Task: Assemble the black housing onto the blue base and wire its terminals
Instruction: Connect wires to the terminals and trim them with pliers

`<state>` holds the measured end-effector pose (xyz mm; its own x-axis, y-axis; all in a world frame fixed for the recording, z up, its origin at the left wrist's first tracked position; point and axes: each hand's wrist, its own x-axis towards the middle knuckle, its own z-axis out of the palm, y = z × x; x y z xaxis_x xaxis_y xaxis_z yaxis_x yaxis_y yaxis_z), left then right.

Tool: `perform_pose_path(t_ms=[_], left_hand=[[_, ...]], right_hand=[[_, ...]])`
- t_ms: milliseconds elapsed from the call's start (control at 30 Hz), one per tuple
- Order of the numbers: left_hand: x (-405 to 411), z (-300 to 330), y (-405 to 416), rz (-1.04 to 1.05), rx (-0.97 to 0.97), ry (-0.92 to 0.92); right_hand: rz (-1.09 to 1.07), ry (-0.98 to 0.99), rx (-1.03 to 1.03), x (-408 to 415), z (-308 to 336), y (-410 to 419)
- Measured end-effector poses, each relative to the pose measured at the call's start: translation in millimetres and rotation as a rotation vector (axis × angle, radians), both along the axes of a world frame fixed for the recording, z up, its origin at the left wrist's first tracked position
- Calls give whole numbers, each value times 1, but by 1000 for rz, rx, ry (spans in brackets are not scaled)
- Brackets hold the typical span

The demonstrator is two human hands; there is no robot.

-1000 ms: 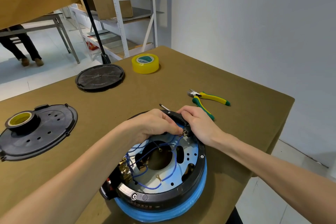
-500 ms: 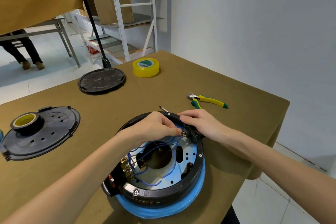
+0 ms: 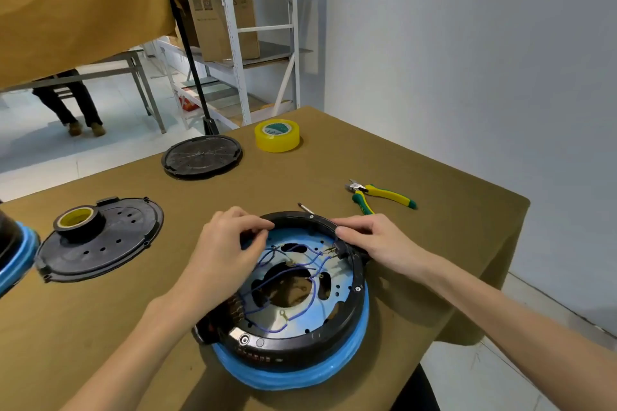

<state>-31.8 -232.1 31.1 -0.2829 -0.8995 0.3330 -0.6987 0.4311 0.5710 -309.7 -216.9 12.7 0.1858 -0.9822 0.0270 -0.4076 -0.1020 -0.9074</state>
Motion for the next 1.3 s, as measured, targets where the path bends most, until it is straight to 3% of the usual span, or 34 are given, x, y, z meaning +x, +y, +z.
perform_pose_path(t_ms=[133,333,500,667,733,867,1067,1200,1300], left_hand=[[29,-13,24,194,94,80],[33,-27,43,261,456,526],[26,-31,42,331,407,652],[14,-46,72,421,355,828],[14,-55,85,384,359,889],[13,-55,91,345,325,799],[11,-54,89,318,265,707],[10,-59,88,365,250,725],[12,-67,97,455,176,633]], right_hand=[[0,79,-41,5,5,3],[-76,384,-209,31,8,-10],[-70,457,-110,42,8,-15],[-331,303,-338,35,4,18],[-356,252,-323,31,-3,35],[-366,185,-203,29,-2,41],[-389,197,-224,32,-3,38],[-246,339,-237,35,3,36],[-130,453,-177,35,-2,35]])
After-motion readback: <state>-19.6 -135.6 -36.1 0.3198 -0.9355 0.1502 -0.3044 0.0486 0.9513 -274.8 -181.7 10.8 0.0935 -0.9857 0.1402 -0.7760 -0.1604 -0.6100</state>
